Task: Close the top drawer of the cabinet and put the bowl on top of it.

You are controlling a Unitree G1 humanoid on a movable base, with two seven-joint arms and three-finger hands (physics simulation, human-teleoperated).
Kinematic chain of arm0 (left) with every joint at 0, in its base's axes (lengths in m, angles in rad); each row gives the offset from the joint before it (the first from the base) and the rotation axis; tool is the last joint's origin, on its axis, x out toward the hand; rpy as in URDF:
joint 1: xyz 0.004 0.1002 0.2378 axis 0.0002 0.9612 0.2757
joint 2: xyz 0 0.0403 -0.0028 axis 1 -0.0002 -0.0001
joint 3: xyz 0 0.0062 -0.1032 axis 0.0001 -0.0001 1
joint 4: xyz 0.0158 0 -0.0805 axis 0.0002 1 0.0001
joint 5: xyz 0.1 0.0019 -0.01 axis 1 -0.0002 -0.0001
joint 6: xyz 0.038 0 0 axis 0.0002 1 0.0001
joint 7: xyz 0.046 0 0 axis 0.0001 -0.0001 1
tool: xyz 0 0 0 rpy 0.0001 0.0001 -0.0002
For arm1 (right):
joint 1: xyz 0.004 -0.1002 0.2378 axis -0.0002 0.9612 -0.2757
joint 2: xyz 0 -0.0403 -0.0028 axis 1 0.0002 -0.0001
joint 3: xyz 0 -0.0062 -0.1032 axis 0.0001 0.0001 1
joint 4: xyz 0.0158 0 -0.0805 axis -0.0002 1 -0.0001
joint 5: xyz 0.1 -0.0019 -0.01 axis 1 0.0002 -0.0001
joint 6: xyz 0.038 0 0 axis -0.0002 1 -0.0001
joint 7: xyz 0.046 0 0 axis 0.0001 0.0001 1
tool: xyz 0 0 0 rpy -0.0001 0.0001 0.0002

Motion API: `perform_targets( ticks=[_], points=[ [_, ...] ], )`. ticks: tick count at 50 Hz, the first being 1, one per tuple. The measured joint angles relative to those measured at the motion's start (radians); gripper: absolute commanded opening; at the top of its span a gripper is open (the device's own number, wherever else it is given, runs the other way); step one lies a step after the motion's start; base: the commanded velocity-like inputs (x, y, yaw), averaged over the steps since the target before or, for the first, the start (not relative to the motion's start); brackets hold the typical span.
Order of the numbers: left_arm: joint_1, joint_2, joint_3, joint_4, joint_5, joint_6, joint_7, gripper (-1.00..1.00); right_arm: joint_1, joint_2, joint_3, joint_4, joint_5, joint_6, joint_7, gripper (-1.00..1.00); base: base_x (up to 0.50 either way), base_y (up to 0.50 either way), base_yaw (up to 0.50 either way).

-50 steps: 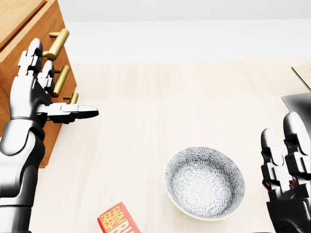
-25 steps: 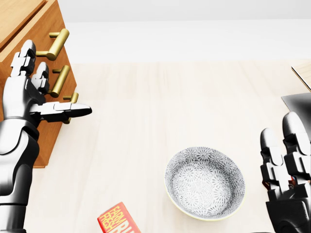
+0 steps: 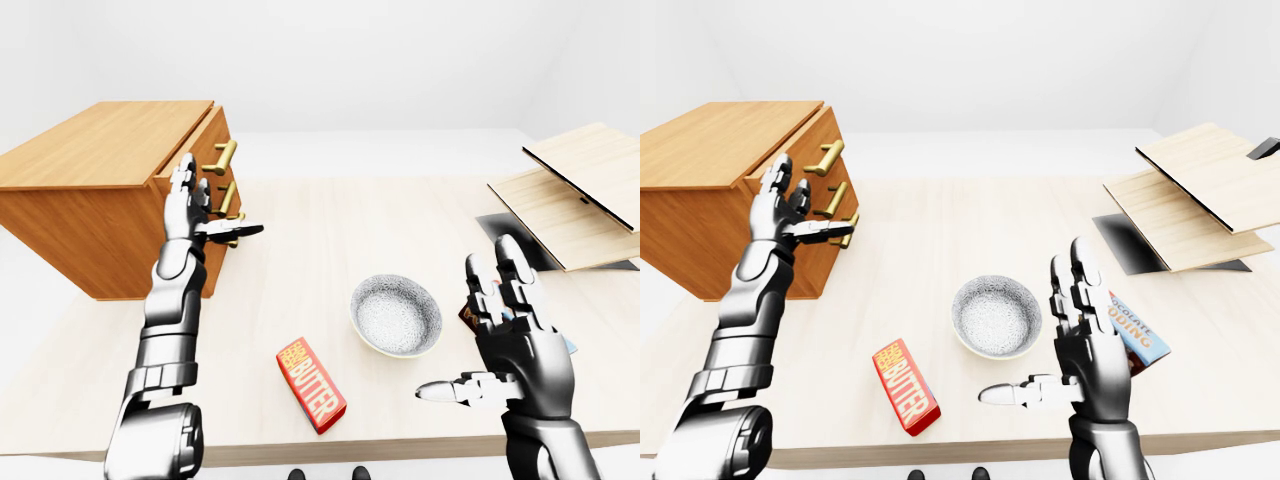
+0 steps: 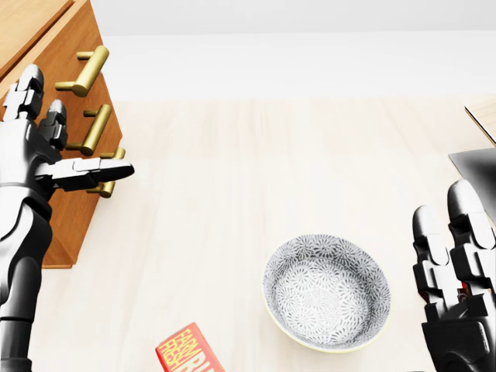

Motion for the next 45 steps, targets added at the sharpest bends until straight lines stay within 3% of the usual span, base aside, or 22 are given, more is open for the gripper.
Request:
perform_targets(
  ticks=[25, 45],
  points=[
    [-0.039, 0.035, 0.002, 0.127, 0.033, 0.000, 0.036, 1.00, 0.000, -0.004, 0.008, 0.000, -0.004, -0.001, -0.007, 1.00, 0.00, 0.00, 0.00],
    [-0.029, 0.045, 0.005, 0.121, 0.019, 0.000, 0.046, 1.00, -0.001, -0.008, 0.015, 0.005, -0.009, -0.006, -0.013, 1.00, 0.00, 0.00, 0.00]
  ],
)
